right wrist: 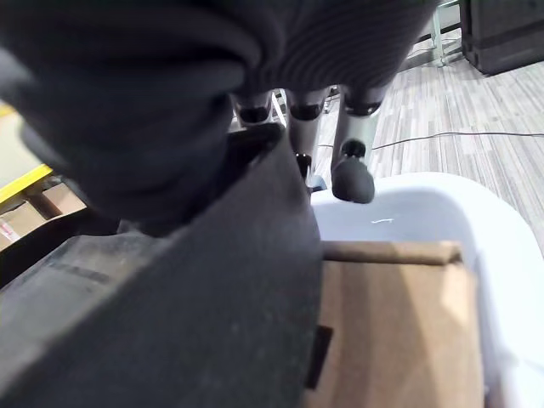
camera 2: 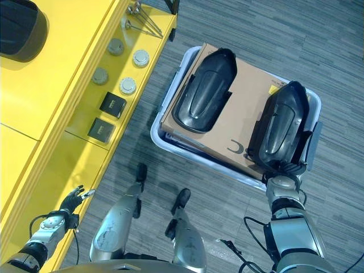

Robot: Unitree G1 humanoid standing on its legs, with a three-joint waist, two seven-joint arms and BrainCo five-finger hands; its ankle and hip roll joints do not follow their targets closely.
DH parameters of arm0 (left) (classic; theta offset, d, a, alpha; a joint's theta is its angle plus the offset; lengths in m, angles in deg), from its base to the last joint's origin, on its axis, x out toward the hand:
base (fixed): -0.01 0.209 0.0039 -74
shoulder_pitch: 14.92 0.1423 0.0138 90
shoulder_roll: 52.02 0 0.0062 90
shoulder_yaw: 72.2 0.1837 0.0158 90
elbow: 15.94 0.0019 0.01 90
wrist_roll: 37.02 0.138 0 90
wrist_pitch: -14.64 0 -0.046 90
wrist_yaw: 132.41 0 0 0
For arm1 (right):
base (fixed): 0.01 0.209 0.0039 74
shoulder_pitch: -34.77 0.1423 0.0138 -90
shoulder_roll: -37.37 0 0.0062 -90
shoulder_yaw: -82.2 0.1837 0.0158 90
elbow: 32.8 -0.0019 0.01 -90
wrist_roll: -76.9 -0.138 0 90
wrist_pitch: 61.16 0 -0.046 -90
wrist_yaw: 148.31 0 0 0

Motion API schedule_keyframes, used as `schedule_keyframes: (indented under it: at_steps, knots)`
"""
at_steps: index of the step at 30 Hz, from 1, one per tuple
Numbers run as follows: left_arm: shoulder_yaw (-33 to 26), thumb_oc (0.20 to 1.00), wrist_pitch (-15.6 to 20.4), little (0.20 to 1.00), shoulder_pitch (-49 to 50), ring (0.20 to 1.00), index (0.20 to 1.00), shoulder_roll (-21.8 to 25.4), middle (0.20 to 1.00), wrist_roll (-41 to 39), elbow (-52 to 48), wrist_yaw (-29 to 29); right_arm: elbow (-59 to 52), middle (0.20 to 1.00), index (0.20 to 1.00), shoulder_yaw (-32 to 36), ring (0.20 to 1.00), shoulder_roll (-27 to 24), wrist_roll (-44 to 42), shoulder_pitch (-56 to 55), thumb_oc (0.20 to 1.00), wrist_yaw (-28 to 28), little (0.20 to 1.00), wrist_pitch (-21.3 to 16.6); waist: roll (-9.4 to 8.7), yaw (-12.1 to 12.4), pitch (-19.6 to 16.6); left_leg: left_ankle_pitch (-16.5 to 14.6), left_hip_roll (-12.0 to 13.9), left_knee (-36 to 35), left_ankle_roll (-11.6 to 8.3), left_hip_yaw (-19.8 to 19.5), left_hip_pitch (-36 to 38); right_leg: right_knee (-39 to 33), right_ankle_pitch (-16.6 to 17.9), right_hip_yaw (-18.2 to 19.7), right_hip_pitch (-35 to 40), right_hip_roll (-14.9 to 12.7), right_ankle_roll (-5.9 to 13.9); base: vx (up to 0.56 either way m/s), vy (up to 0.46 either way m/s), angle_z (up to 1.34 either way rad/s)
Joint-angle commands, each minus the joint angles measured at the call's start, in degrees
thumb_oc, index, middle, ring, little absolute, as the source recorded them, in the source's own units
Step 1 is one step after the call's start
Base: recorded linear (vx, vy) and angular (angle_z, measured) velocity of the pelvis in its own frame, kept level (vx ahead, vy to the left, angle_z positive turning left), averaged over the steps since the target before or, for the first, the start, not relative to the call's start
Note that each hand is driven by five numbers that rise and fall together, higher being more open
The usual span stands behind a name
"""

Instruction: Move parts from the plastic box to the shelf.

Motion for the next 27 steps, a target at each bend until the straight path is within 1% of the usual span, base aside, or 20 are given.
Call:
schedule_keyframes:
  at_steps: [1,3,4,5,6,7,8,9,11,12,13,14,15,16,18,19,22,23,25,27]
  knots:
    - [2.5,1.0,1.5,1.0,-0.1,1.0,1.0,0.0,1.0,-0.6,0.5,-1.4,-1.5,0.2,0.2,-3.4,0.2,1.6,-0.4,-2.3,0.2,0.9,0.2,-3.0,-0.43,1.7,-2.5,-12.8,0.1,9.6,-0.76,-1.4,-1.5,5.6,-1.7,1.5,-6.5,-2.2,2.92,0.01,-0.007,0.04]
    - [2.5,1.0,1.7,1.0,0.4,1.0,1.0,-0.1,1.0,-0.9,0.0,-2.3,-2.5,0.2,0.2,-2.9,0.2,1.9,-1.4,-3.0,0.2,0.2,0.2,-5.3,-0.62,1.7,-3.2,-13.0,0.3,9.2,-0.82,-1.1,-0.3,5.3,-1.8,1.7,-5.4,-2.1,2.89,0.0,0.017,0.02]
    - [2.2,1.0,1.6,1.0,0.9,1.0,1.0,-0.4,1.0,-1.8,-1.1,-3.7,-6.3,0.2,0.2,-2.1,0.2,2.3,-2.4,-4.1,0.2,-1.1,0.2,-5.9,-1.19,1.3,-4.4,-11.9,0.1,8.3,-0.6,-0.4,0.6,4.7,-1.2,1.4,-4.7,-2.4,2.49,-0.01,0.043,-0.02]
    - [2.0,1.0,1.5,1.0,1.1,1.0,1.0,-0.4,1.0,-2.5,-1.6,-4.0,-7.5,0.2,0.2,-1.8,0.2,2.4,-2.7,-4.4,0.2,-1.7,0.2,-5.9,-1.24,1.3,-4.7,-11.9,0.2,8.1,-0.61,-0.3,1.1,4.6,-1.2,1.5,-4.4,-2.4,2.48,-0.01,0.077,-0.04]
    - [1.1,1.0,0.1,1.0,1.7,1.0,1.0,-0.4,1.0,-4.8,-3.8,-4.4,-12.3,0.2,0.2,-0.9,0.2,2.6,-3.2,-5.5,0.2,-3.8,0.2,-5.4,-1.32,0.9,-5.7,-12.0,0.3,7.2,-0.66,0.2,2.6,4.1,-1.3,1.8,-3.3,-2.3,2.48,0.03,0.07,-0.05]
    - [0.4,1.0,-0.9,1.0,2.1,1.0,1.0,-0.2,1.0,-5.5,-5.4,-4.5,-15.2,0.2,0.2,-0.1,0.2,2.9,-3.6,-6.6,0.2,-5.0,0.2,-5.3,-1.33,0.7,-6.3,-12.1,0.4,6.8,-0.7,0.5,3.6,3.9,-1.4,2.1,-2.6,-2.3,2.52,0.03,0.079,-0.1]
    - [0.0,1.0,-1.2,1.0,2.5,1.0,1.0,-0.1,1.0,-5.7,-6.3,-4.7,-16.7,0.2,0.2,0.4,0.2,3.0,-4.1,-7.3,0.2,-5.6,0.2,-6.0,-1.34,0.6,-6.6,-12.2,0.5,6.6,-0.7,0.6,4.2,3.8,-1.4,2.2,-2.2,-2.3,2.55,0.05,0.094,-0.15]
    - [-1.4,1.0,-2.0,1.0,3.5,1.0,1.0,-0.1,1.0,-5.3,-8.7,-5.2,-21.6,0.2,0.2,2.7,0.2,3.9,-4.0,-10.0,0.2,-7.0,0.2,-7.2,-1.42,0.1,-7.9,-12.5,0.7,6.1,-0.74,1.2,5.9,3.5,-1.6,2.6,-0.9,-2.2,2.64,0.05,0.104,-0.21]
    - [-2.2,1.0,-2.9,1.0,4.0,1.0,1.0,-0.3,1.0,-5.0,-10.4,-5.6,-25.4,0.2,0.2,4.5,0.2,4.5,-3.0,-11.8,0.2,-7.6,0.2,-7.2,-1.46,-0.4,-9.0,-12.7,0.8,5.8,-0.71,1.8,7.4,3.2,-1.7,3.0,0.2,-2.2,2.65,0.06,0.106,-0.14]
    - [-2.9,1.0,-4.3,1.0,4.4,1.0,1.0,-0.4,1.0,-5.4,-13.2,-6.2,-30.2,0.2,0.2,6.9,0.2,4.7,-2.2,-13.5,0.2,-7.1,0.2,-6.5,-1.46,-1.1,-10.4,-12.9,1.1,5.2,-0.73,2.6,9.3,2.8,-1.9,3.4,1.7,-2.2,2.65,0.06,0.11,-0.03]
    - [-3.1,1.0,-5.2,1.0,4.7,1.0,1.0,-0.4,1.0,-5.7,-14.8,-6.7,-32.2,0.2,0.2,7.6,0.2,4.9,-2.0,-14.2,0.2,-6.9,0.2,-6.2,-1.4,-1.3,-11.0,-13.0,1.2,4.9,-0.77,3.0,10.2,2.6,-2.0,3.7,2.4,-2.1,2.66,0.09,0.166,-0.15]
    - [-3.2,1.0,-7.4,1.0,4.9,1.0,1.0,-0.8,1.0,-6.8,-17.7,-8.1,-36.0,0.2,0.2,9.0,0.2,5.3,-2.3,-15.2,0.2,-6.1,0.2,-5.4,-1.26,-1.9,-12.4,-13.0,1.6,4.4,-0.83,3.7,12.0,2.3,-2.1,4.1,3.8,-2.1,2.62,0.07,0.118,-0.27]
    - [-3.2,1.0,-7.9,1.0,4.9,1.0,1.0,-0.8,1.0,-7.2,-18.2,-8.3,-36.7,0.2,0.2,9.2,0.2,5.4,-2.4,-15.3,0.2,-6.0,0.2,-5.1,-1.21,-2.0,-12.7,-13.0,1.6,4.3,-0.84,3.8,12.3,2.2,-2.1,4.2,4.1,-2.1,2.61,0.07,0.123,-0.34]
    - [-3.0,1.0,-8.7,1.0,4.8,1.0,1.0,-1.0,1.0,-7.6,-19.3,-10.1,-38.0,0.2,0.2,9.5,0.2,5.7,-3.1,-15.4,0.2,-6.2,0.2,-5.6,-1.11,-2.2,-13.5,-13.1,1.7,4.1,-0.86,4.3,13.1,1.9,-2.2,4.4,4.8,-2.1,2.59,0.05,0.095,-0.28]
    - [-2.2,1.0,-10.1,1.0,4.6,1.0,1.0,-1.9,1.0,-8.6,-21.3,-12.8,-40.2,0.2,0.2,10.8,0.2,6.1,-2.9,-15.8,0.2,-4.7,0.2,-5.7,-0.75,-2.8,-15.1,-13.0,1.9,3.6,-0.94,5.0,14.7,1.5,-2.3,4.7,5.9,-2.1,2.49,0.06,0.137,-0.17]
    - [-1.4,1.0,-11.7,1.0,4.1,1.0,1.0,-2.1,1.0,-9.3,-25.1,-14.1,-43.3,0.2,0.2,11.2,0.2,6.5,-1.1,-16.0,0.2,-4.2,0.2,-5.5,-0.3,-3.3,-16.4,-13.0,2.0,2.9,-0.98,5.6,16.0,1.2,-2.5,5.0,6.8,-2.3,2.5,0.05,0.127,-0.15]
    - [-0.8,1.0,-13.2,1.0,3.4,1.0,1.0,-2.0,1.0,-10.9,-28.9,-14.9,-46.6,0.2,0.2,11.1,0.2,6.9,0.0,-16.1,0.2,-3.3,0.2,-4.6,-0.02,-3.8,-17.5,-12.8,2.0,2.3,-0.88,6.0,16.8,0.8,-2.4,5.2,7.3,-2.4,2.55,0.02,0.086,-0.2]
    - [-0.2,1.0,-15.1,1.0,1.9,1.0,1.0,-2.0,1.0,-14.3,-33.1,-14.8,-49.9,0.2,0.2,10.2,0.2,7.5,0.9,-16.1,0.2,-1.8,0.2,-3.8,0.21,-4.4,-18.5,-12.7,1.9,1.5,-0.86,6.5,17.9,0.2,-2.5,5.4,8.1,-2.4,2.66,0.0,0.079,-0.12]
    - [0.4,1.0,-16.9,1.0,0.0,1.0,1.0,-2.2,1.0,-17.6,-36.3,-13.4,-52.5,0.2,0.2,8.7,0.2,8.3,1.8,-15.9,0.2,-0.6,0.2,-3.1,0.33,-5.1,-19.4,-12.7,1.8,0.7,-0.81,7.1,18.9,-0.1,-2.5,5.7,8.6,-2.5,2.81,0.02,0.068,-0.06]
    - [0.8,1.0,-17.0,1.0,-1.3,1.0,1.0,-2.4,1.0,-19.3,-37.5,-13.4,-53.8,0.2,0.2,7.6,0.2,8.9,1.7,-15.8,0.2,0.4,0.2,-2.6,0.38,-5.5,-19.9,-12.6,1.8,0.3,-0.78,7.5,19.5,-0.3,-2.5,5.8,8.9,-2.5,2.88,0.02,0.038,-0.1]
